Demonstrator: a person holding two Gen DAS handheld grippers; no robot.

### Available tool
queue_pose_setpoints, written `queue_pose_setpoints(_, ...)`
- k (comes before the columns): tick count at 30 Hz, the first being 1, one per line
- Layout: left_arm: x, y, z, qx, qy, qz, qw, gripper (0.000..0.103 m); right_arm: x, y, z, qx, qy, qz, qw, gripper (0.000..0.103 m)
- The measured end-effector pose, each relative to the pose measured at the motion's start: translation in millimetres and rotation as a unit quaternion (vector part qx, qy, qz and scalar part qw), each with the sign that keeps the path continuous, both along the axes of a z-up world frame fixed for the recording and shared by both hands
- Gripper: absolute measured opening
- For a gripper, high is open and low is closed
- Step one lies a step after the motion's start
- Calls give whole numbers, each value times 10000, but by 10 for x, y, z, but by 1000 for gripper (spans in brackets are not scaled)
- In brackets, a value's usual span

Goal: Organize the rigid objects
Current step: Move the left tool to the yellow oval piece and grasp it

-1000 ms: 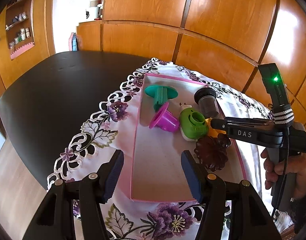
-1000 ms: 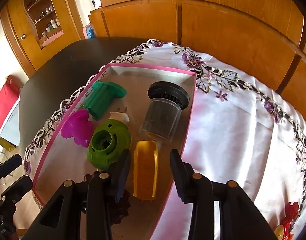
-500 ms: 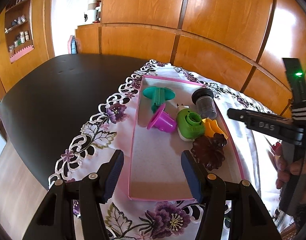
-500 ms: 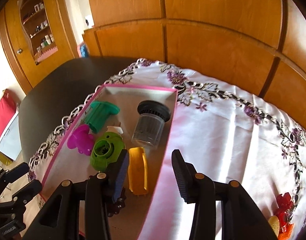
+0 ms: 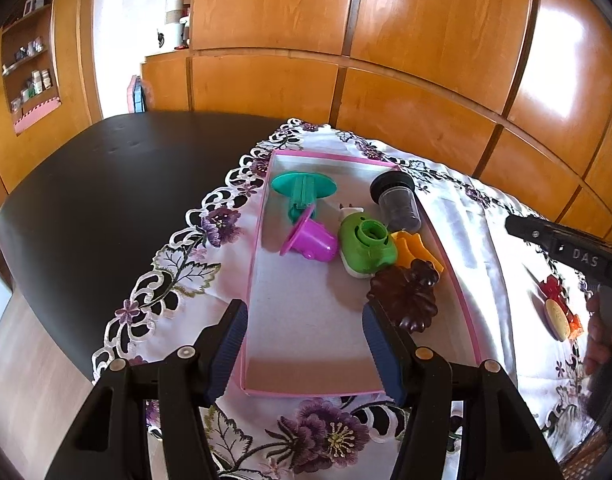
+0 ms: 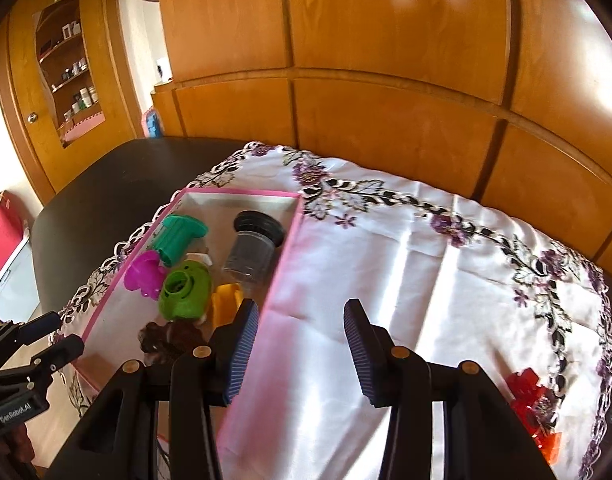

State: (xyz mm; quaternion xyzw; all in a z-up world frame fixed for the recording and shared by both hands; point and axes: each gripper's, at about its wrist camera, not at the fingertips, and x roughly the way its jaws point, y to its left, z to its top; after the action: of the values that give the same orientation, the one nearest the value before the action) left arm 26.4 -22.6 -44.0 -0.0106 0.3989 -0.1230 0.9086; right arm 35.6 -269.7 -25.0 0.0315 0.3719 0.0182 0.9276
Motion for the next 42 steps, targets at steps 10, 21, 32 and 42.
queue_pose_setpoints(10, -16, -154, 26, 91, -19, -240, 9997, 61, -311, -922, 99, -136, -53, -949, 9954, 45)
queue_pose_setpoints(21, -29, -572, 37, 307, -18, -754, 9967, 61, -1121, -2402, -77, 265, -255, -3363, 9410, 45)
queue_pose_setpoints(32, -139, -1489, 77, 484, -37, -2034, 9779, 72, -1391, -2823, -282, 1302, -171, -4141, 9007, 45)
queue_pose_setpoints(42, -467, -2724, -46, 795, -136, -3809, 9211, 84, -1386, -2873, -342, 1543, -85, -4109, 8985, 45)
